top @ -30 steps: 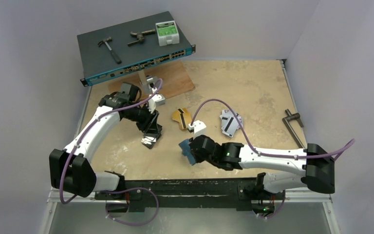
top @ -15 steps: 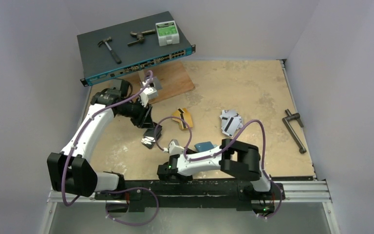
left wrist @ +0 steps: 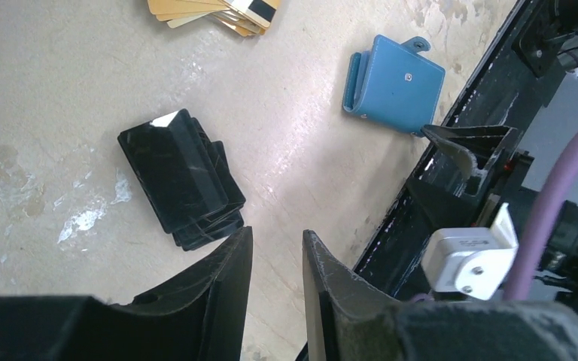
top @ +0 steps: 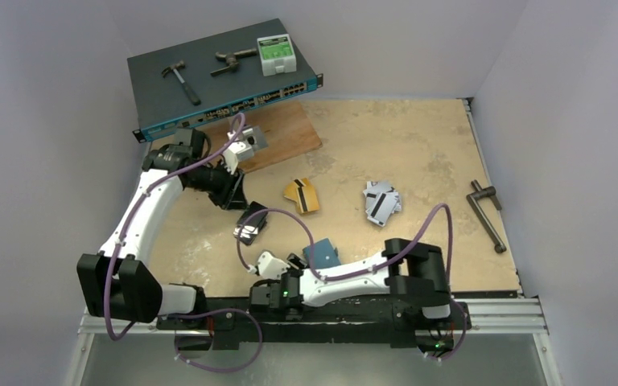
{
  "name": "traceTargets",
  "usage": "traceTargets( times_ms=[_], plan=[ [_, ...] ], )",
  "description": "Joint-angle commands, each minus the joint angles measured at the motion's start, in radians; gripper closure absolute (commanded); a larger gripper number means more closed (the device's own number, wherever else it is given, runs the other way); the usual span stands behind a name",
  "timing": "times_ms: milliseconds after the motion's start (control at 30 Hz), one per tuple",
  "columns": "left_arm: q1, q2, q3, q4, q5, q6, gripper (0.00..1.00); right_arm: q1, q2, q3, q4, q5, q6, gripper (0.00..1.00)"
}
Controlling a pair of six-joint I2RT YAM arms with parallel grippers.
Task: Put the credit cards into the card holder
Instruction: Close the card holder at the center of the board.
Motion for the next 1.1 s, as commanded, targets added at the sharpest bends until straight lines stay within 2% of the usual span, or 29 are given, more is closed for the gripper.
traceTargets(
  times_ms=[0, 100, 233, 433, 533, 567, 600, 633, 667, 700, 833, 1067],
  plan=[
    [0.005, 0.008, 0.039, -0.002, 0.023, 0.031, 0.70, -0.052, -0.194, -0.083, 0.162, -0.118, 0.023, 0.37],
    [-0.003, 0.006, 0.025, -0.003, 0.047, 0.054, 0.70, -0.140, -0.406, -0.194, 0.252, -0.165, 0.055, 0.45],
    [-0.089, -0.083, -0.062, 0.030, 0.040, 0.208, 0.70, -0.296, -0.636, -0.352, 0.328, -0.219, 0.089, 0.49],
    [-0.252, -0.289, -0.141, -0.024, -0.044, 0.517, 0.69, -0.482, -0.662, -0.425, 0.338, -0.300, 0.086, 0.47],
    [-0.378, -0.447, -0.229, 0.041, -0.080, 0.670, 0.59, -0.513, -0.642, -0.439, 0.373, -0.326, 0.083, 0.49],
    [-0.412, -0.490, -0.268, 0.060, -0.081, 0.727, 0.46, -0.519, -0.635, -0.440, 0.387, -0.338, 0.082, 0.49],
    [-0.441, -0.522, -0.311, 0.079, -0.079, 0.786, 0.28, -0.527, -0.625, -0.443, 0.398, -0.349, 0.079, 0.50],
    [-0.466, -0.546, -0.349, 0.099, -0.071, 0.838, 0.17, -0.536, -0.616, -0.444, 0.407, -0.357, 0.077, 0.50],
    [-0.494, -0.561, -0.388, 0.124, -0.067, 0.885, 0.09, -0.543, -0.605, -0.446, 0.414, -0.369, 0.073, 0.50],
    [-0.522, -0.571, -0.424, 0.184, -0.075, 0.887, 0.05, -0.549, -0.593, -0.445, 0.418, -0.377, 0.069, 0.52],
    [-0.659, -0.522, -0.502, 0.393, -0.182, 0.804, 0.00, -0.568, -0.586, -0.452, 0.437, -0.401, 0.052, 0.57],
    [-0.748, -0.241, -0.382, 0.423, -0.202, 0.823, 0.01, -0.594, -0.588, -0.490, 0.464, -0.468, 0.037, 0.61]
  ],
)
